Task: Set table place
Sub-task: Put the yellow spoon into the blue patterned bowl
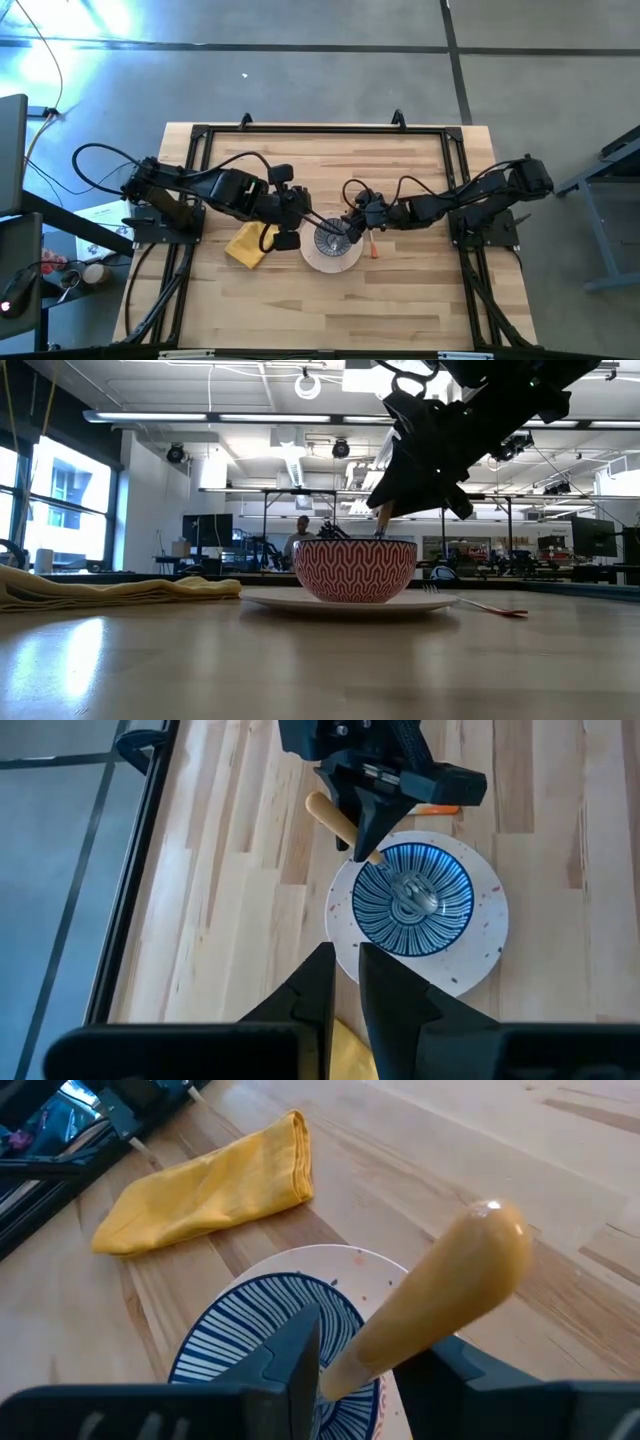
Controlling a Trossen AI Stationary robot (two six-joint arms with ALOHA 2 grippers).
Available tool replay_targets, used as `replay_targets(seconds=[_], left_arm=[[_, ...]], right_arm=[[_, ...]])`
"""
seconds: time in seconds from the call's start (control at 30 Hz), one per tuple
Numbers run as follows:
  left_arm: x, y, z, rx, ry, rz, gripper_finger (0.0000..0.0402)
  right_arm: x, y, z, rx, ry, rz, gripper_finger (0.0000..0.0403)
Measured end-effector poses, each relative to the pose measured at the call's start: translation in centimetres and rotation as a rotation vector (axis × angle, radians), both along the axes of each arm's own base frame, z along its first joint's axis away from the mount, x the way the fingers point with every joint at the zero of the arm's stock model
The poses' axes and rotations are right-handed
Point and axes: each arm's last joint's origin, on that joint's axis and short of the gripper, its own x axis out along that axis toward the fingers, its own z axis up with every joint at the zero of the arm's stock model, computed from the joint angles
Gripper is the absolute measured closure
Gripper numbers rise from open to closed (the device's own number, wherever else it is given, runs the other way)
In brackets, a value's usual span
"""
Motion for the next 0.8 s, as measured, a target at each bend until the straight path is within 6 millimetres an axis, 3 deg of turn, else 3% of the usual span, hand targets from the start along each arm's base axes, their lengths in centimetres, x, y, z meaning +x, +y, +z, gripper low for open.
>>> replay_targets(seconds=[0.3, 0.63, 0.8], left_arm=[[0.0, 0.0, 0.0, 0.000, 0.000, 0.000, 0.0362], [0.0, 0.0, 0.0, 0.000, 0.000, 0.000, 0.0362], [0.0, 0.0, 0.0, 0.000, 0.001, 0.000, 0.0362]], right_arm=[[-0.1, -1.0, -0.3, 0.049, 0.045, 0.027, 0.0281], [-0.1, -1.3, -0.3, 0.036, 0.054, 0.027, 0.0222], [0.6, -1.3, 1.1, -0.029, 0.044, 0.079, 0.0208]])
